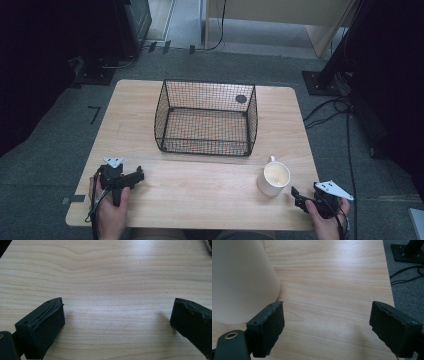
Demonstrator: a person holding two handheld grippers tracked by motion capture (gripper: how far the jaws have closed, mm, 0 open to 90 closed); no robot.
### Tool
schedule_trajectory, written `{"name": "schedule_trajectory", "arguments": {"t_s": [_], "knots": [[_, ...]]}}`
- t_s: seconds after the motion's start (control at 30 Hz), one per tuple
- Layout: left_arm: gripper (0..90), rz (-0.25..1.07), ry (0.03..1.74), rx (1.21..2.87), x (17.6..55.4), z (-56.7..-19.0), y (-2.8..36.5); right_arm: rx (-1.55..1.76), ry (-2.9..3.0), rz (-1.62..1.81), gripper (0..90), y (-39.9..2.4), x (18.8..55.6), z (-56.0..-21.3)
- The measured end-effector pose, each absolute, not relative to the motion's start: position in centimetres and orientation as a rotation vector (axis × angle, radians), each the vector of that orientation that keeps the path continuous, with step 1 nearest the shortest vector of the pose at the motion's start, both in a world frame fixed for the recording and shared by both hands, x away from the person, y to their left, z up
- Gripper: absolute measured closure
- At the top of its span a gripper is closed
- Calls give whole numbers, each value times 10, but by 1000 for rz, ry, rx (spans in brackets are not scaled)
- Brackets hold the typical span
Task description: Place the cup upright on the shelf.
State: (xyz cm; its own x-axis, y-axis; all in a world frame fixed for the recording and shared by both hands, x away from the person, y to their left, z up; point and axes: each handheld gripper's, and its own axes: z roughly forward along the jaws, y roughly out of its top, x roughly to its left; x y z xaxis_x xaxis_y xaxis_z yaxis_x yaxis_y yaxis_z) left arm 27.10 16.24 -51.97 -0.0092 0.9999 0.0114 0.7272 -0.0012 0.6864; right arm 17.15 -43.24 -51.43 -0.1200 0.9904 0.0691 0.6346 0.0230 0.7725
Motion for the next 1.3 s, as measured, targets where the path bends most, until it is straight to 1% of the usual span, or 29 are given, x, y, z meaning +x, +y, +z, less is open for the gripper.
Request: {"name": "schedule_trajectory", "arguments": {"t_s": [0.37,0.4,0.7,0.97,1.03,1.07,1.13,1.23,1.3], "knots": [[0,722,1788,1779,271,-520,162,1583,1787,1001,124,-420,162,-484],[0,722,1788,1779,271,-520,162,1571,1790,1018,124,-415,161,-477],[0,722,1788,1780,271,-520,162,1515,1811,1042,123,-393,157,-453],[0,722,1787,1779,271,-520,162,1504,1832,1074,123,-380,156,-442],[0,722,1787,1780,271,-520,162,1493,1856,1101,87,-374,158,-440],[0,722,1787,1780,271,-520,162,1493,1856,1101,87,-374,158,-440],[0,722,1787,1780,271,-520,162,1487,1871,1105,28,-368,161,-439],[0,722,1786,1780,271,-520,162,1478,1890,1119,25,-365,164,-439],[0,722,1786,1779,271,-520,162,1476,1896,1120,7,-362,166,-440]]}}
